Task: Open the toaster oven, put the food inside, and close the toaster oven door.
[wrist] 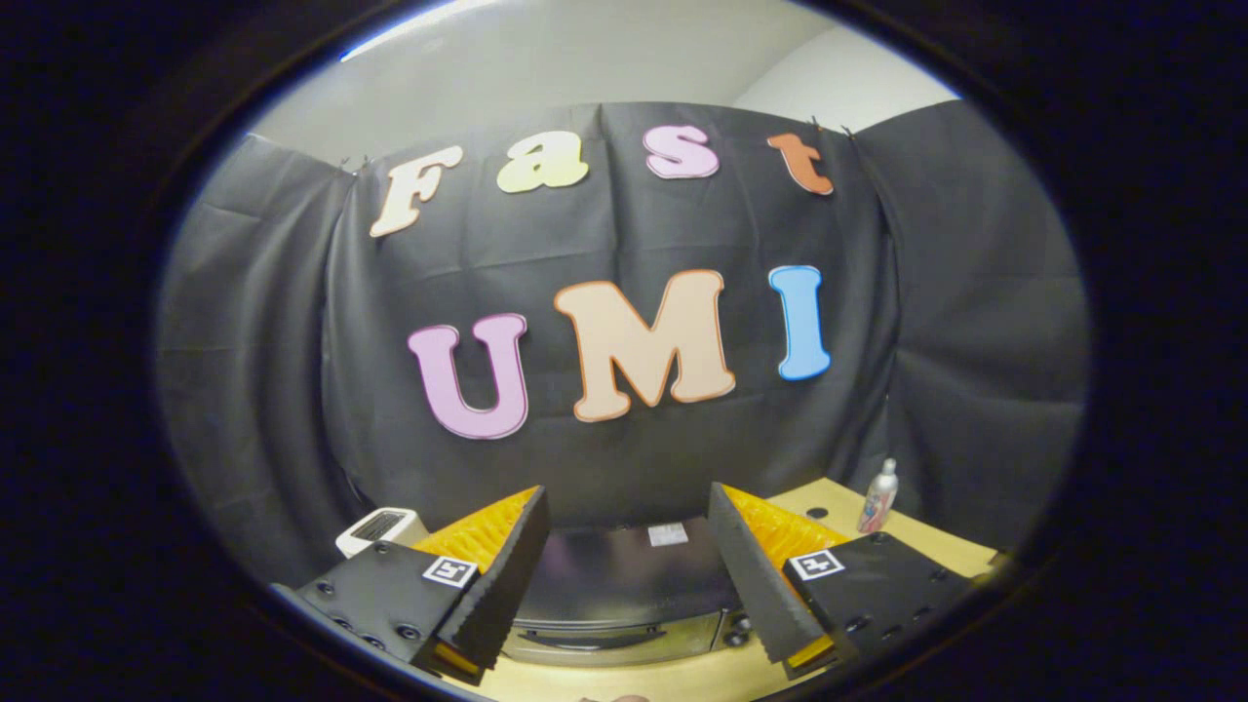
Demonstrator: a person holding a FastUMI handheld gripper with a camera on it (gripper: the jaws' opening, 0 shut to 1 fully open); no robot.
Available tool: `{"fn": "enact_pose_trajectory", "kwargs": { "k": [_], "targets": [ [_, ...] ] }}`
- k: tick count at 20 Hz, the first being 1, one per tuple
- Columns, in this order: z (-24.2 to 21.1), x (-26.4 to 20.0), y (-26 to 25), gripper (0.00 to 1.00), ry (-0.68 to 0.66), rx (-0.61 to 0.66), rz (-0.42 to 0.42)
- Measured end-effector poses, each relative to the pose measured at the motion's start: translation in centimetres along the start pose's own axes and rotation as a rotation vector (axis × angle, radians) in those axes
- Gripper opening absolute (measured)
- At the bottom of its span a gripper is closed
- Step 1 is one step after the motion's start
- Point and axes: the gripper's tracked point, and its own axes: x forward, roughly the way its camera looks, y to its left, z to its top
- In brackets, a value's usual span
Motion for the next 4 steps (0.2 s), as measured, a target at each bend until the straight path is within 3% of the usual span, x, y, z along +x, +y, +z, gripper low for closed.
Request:
{"fn": "enact_pose_trajectory", "kwargs": {
  "k": [4],
  "targets": [
    [5.3,0.6,0.8,1.00,-0.050,-0.047,0.019]
  ]
}}
